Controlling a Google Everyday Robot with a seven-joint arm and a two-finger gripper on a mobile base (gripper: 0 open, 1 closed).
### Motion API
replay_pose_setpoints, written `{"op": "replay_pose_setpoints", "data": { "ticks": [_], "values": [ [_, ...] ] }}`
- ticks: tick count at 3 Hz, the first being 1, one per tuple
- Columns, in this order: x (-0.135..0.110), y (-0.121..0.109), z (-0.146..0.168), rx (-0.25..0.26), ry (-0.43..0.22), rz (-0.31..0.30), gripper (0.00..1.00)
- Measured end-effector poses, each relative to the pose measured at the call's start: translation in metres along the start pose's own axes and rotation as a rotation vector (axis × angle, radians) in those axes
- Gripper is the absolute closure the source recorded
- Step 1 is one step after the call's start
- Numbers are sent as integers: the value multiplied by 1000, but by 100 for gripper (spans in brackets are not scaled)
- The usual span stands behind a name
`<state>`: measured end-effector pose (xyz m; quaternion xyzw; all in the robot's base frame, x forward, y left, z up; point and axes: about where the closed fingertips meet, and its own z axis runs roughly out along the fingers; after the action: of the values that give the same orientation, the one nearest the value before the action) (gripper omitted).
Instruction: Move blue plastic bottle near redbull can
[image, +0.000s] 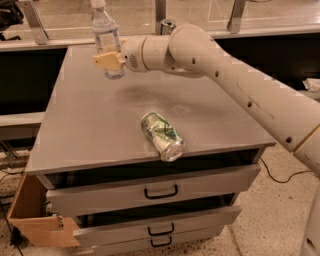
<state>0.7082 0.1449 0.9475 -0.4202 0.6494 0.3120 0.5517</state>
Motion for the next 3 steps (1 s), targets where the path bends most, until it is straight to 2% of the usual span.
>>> {"op": "replay_pose_setpoints", "data": {
  "ticks": [1, 2, 3],
  "values": [
    [-15, -21, -63, 134, 43, -18, 100],
    [-33, -48, -130, 269, 41, -31, 100],
    [-40, -80, -179, 366, -6, -36, 100]
  ]
}}
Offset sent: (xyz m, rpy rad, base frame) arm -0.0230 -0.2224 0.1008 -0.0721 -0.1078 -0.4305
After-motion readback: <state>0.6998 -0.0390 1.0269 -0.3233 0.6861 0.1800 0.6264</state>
